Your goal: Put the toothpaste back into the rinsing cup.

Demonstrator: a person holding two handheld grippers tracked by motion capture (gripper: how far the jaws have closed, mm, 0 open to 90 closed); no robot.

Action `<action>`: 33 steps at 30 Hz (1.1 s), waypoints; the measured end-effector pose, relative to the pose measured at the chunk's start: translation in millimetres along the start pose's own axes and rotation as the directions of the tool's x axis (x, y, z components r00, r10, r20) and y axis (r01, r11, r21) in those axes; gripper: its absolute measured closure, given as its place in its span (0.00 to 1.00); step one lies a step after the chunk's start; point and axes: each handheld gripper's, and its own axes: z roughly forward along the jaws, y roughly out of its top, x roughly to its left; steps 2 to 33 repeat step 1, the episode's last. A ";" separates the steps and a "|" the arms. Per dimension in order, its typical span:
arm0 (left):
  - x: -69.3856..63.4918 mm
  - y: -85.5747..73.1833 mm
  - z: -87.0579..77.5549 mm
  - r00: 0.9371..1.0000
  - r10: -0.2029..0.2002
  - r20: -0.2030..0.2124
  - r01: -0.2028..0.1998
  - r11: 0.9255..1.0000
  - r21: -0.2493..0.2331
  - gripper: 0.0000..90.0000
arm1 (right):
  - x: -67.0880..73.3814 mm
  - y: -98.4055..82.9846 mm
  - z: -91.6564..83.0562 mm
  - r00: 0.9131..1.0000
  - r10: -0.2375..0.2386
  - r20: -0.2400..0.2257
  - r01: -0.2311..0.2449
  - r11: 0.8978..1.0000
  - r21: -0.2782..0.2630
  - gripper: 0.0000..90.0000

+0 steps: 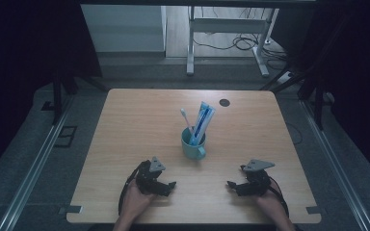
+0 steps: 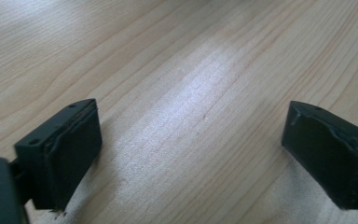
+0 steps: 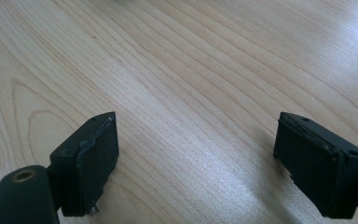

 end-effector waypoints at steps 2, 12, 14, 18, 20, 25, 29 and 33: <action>0.0 0.0 0.0 1.000 -0.001 -0.001 0.001 1.000 0.000 0.03 | 0.0 0.0 0.0 1.000 0.000 0.000 0.000 1.000 0.000 0.15; 0.0 0.0 0.0 1.000 -0.001 -0.001 0.001 1.000 0.000 0.03 | 0.0 0.0 0.0 1.000 0.000 0.000 0.000 1.000 0.000 0.15; 0.0 0.0 0.0 1.000 -0.001 -0.001 0.001 1.000 0.000 0.03 | 0.0 0.0 0.0 1.000 0.000 0.000 0.000 1.000 0.000 0.15; 0.0 0.0 0.0 1.000 -0.001 -0.001 0.001 1.000 0.000 0.03 | 0.0 0.0 0.0 1.000 0.000 0.000 0.000 1.000 0.000 0.15; 0.0 0.0 0.0 1.000 -0.001 -0.001 0.001 1.000 0.000 0.03 | 0.0 0.0 0.0 1.000 0.000 0.000 0.000 1.000 0.000 0.15; 0.0 0.0 0.0 1.000 -0.001 -0.001 0.001 1.000 0.000 0.03 | 0.0 0.0 0.0 1.000 0.000 0.000 0.000 1.000 0.000 0.15; 0.0 0.0 0.0 1.000 -0.001 -0.001 0.001 1.000 0.000 0.03 | 0.0 0.0 0.0 1.000 0.000 0.000 0.000 1.000 0.000 0.15; 0.0 0.0 0.0 1.000 -0.001 -0.001 0.001 1.000 0.000 0.03 | 0.0 0.0 0.0 1.000 0.000 0.000 0.000 1.000 0.000 0.15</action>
